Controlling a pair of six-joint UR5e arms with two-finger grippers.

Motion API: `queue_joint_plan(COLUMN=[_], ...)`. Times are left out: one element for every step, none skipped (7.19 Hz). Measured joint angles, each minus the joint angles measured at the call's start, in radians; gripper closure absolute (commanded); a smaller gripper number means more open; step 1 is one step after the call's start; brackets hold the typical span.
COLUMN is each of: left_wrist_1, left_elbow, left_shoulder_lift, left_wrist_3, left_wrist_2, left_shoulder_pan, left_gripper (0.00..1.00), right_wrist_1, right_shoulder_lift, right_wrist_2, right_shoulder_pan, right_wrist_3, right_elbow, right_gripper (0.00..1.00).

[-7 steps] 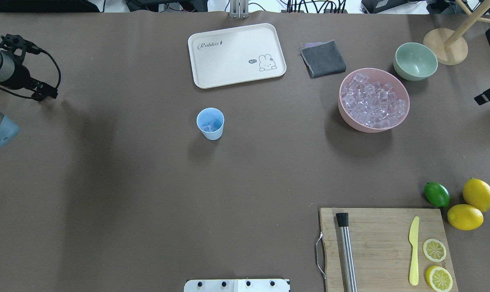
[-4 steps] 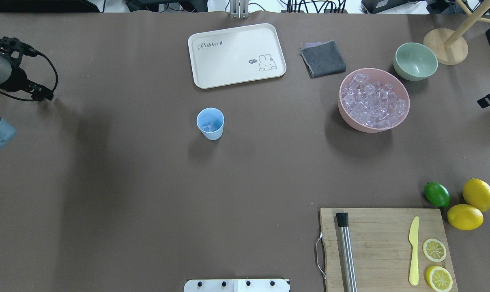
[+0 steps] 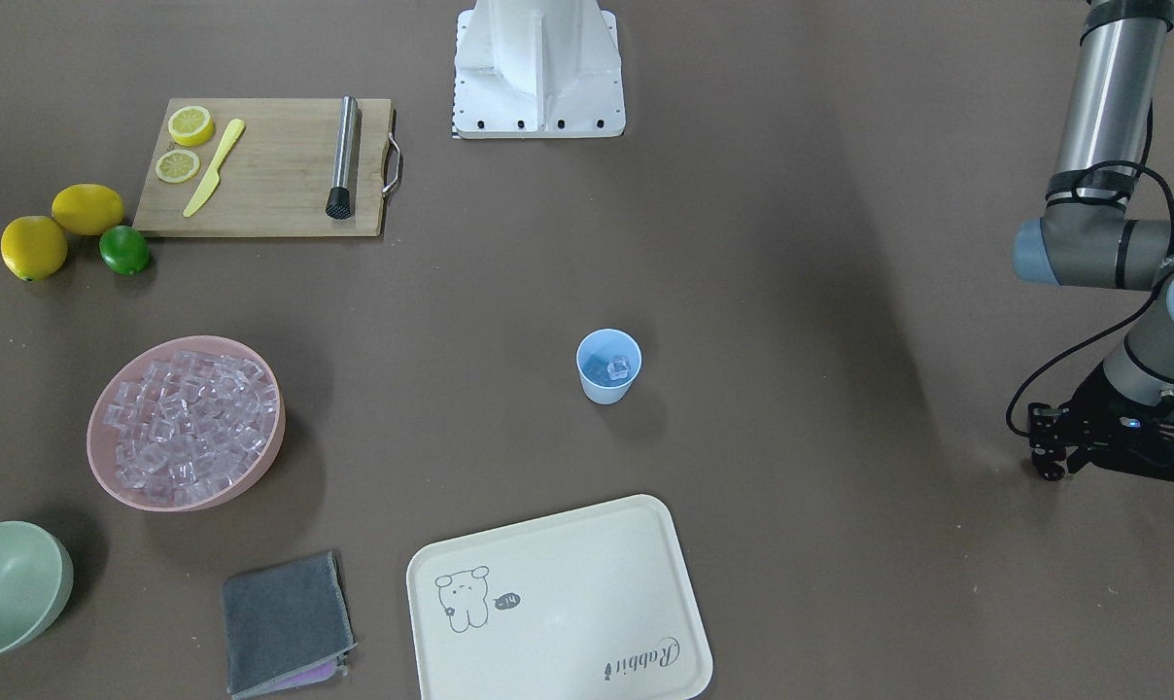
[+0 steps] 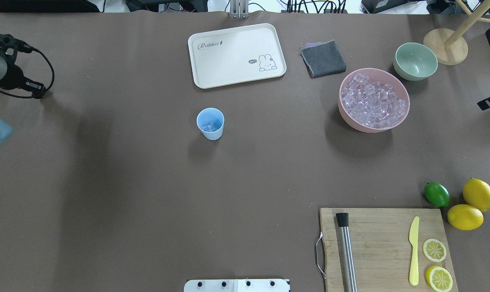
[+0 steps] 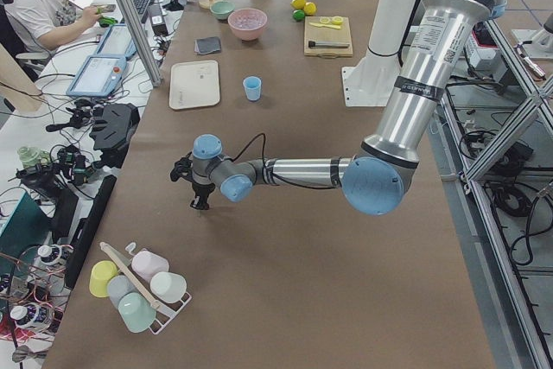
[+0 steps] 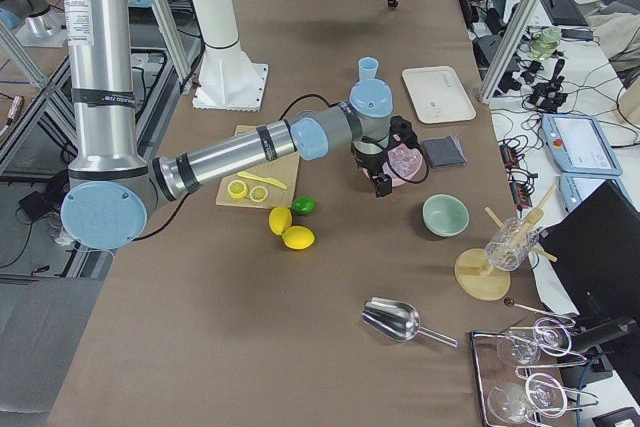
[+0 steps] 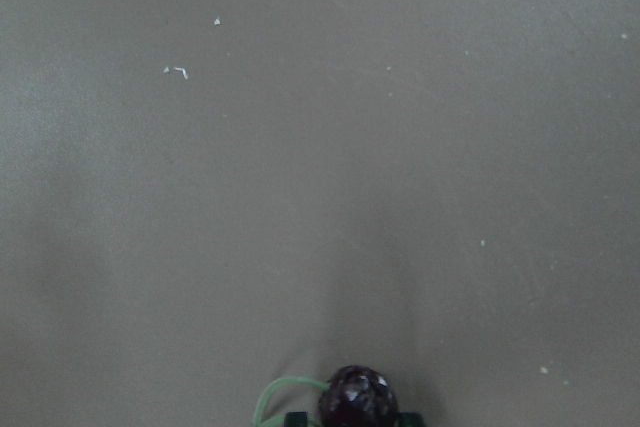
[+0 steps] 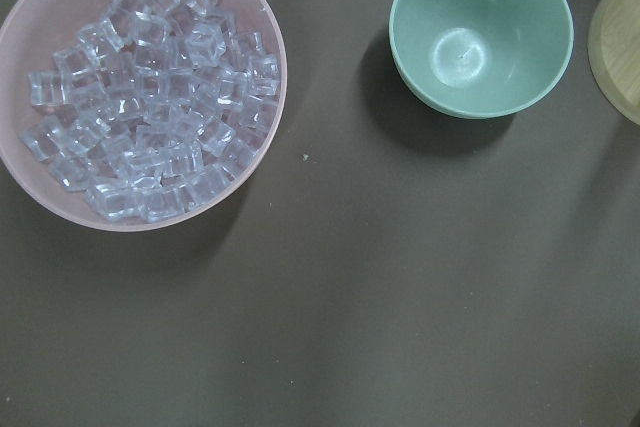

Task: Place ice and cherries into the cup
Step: 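Lower the left gripper onto the dark cherries and grasp them, then carry the cherries with the left gripper over the blue cup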

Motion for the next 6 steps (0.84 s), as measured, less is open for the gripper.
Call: queue_joint_plan(left_wrist_1=[0.01,0.048,0.127,0.222,0.298,0.345], left_elbow=[-0.027,-0.068,-0.134,-0.214,-0.287,-0.348], left_shoulder_lift=[-0.005,-0.014,-0.031,-0.06,-0.106,-0.158], left_wrist_3=[-0.025,-0.036,-0.046,-0.073,-0.143,-0.254], left_wrist_2=[-0.016,-0.057,-0.116,-0.165,-0.195,-0.213], left_shoulder_pan=[-0.018,-0.043,-0.068,-0.076,-0.059,-0.013], left_gripper=[1.0,1.0,1.0,1.0,1.0,1.0], right_wrist_1=[0.004,0.017,0.043,0.068,0.081,0.087], right_shoulder_lift=[-0.012,-0.033,-0.059,-0.08,-0.091,-0.095], right_wrist_2=[0.0,0.0,0.002,0.005,0.007,0.008], right_shoulder_pan=[0.001,0.002,0.003,0.004,0.004,0.004], right_wrist_3=[-0.006,-0.011,-0.014,-0.015,-0.015,-0.012], right_elbow=[-0.001,-0.001,-0.001,-0.002,-0.005,-0.008], right_gripper=[0.01,0.01,0.01,0.01,0.01,0.01])
